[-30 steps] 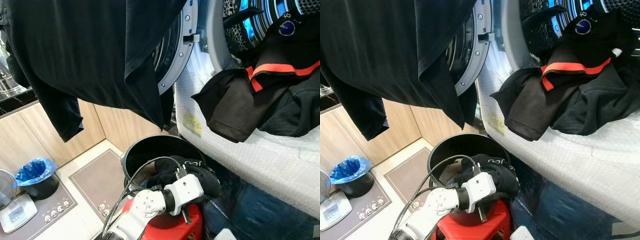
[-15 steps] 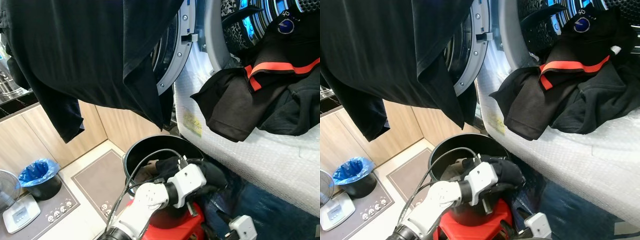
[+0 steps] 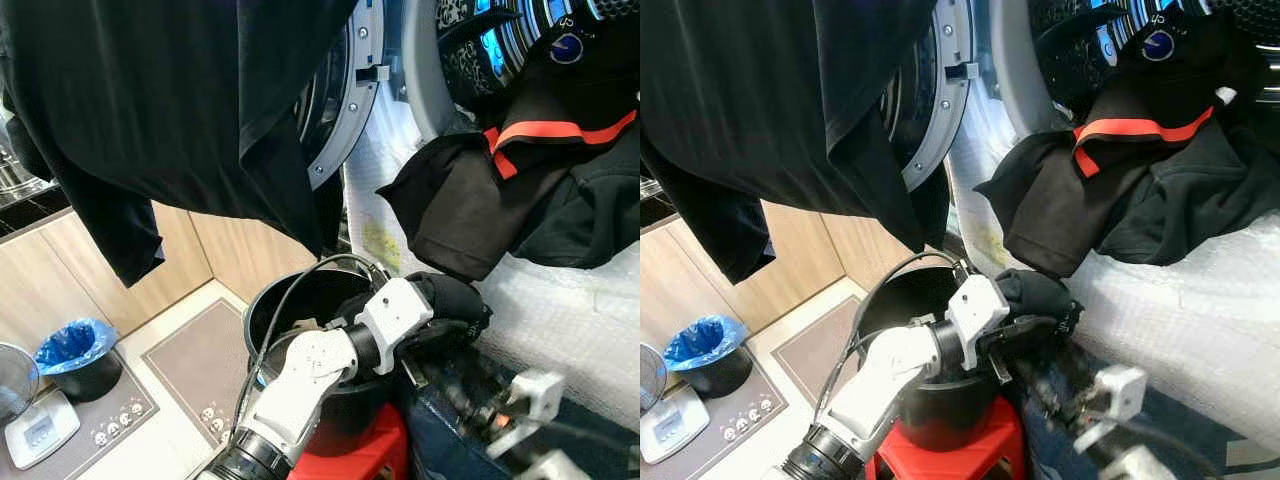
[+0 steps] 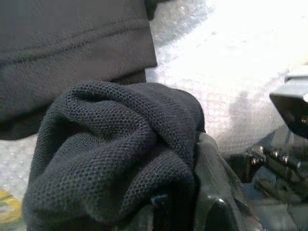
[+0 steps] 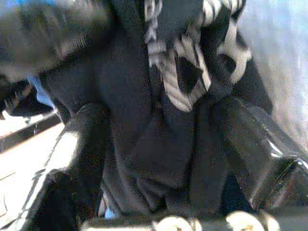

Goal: Clothes washing

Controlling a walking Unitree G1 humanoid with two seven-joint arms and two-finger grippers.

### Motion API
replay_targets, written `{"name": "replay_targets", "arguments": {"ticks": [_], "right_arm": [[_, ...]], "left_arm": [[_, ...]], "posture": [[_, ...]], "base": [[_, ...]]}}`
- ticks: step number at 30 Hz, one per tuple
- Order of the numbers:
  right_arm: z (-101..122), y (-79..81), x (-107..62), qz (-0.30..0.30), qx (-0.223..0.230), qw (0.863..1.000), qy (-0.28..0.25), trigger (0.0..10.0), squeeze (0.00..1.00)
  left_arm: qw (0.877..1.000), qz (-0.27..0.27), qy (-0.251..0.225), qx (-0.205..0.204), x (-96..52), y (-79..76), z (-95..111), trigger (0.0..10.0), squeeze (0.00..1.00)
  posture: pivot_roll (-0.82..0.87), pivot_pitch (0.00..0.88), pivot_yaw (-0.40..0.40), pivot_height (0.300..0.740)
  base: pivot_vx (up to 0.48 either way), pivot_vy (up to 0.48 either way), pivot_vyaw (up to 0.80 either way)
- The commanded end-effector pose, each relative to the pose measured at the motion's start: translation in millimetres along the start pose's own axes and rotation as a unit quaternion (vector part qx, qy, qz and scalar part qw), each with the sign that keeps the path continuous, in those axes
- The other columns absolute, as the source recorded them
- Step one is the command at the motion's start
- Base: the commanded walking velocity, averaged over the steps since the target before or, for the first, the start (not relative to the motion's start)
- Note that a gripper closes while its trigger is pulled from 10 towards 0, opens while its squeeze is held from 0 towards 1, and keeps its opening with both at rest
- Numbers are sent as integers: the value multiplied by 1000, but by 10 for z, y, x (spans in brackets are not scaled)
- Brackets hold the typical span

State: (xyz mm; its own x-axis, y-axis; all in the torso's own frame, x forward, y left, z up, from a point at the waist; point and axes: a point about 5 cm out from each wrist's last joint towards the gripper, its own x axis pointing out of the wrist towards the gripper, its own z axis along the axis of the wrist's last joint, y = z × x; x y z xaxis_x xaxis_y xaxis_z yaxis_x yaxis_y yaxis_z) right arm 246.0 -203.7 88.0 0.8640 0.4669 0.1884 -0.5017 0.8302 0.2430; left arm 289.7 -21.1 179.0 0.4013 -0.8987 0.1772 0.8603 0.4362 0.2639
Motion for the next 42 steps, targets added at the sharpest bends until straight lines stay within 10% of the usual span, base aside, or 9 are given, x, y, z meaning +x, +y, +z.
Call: {"name": "replay_targets", "arguments": {"ticks": [1, 42], "right_arm": [[131, 54, 44, 13, -4, 1000, -11, 10000, 0], [32, 556, 641, -72, -46, 996, 11, 10000, 0]], "left_arm": [[999, 7, -36, 13, 44, 64, 197, 10000, 0], [991, 74, -109, 4, 393, 173, 622, 10000, 0]], "posture": [[-109, 0, 110, 740], [-84, 0, 106, 740]], "base": [[0, 0, 0], [0, 0, 0]]}}
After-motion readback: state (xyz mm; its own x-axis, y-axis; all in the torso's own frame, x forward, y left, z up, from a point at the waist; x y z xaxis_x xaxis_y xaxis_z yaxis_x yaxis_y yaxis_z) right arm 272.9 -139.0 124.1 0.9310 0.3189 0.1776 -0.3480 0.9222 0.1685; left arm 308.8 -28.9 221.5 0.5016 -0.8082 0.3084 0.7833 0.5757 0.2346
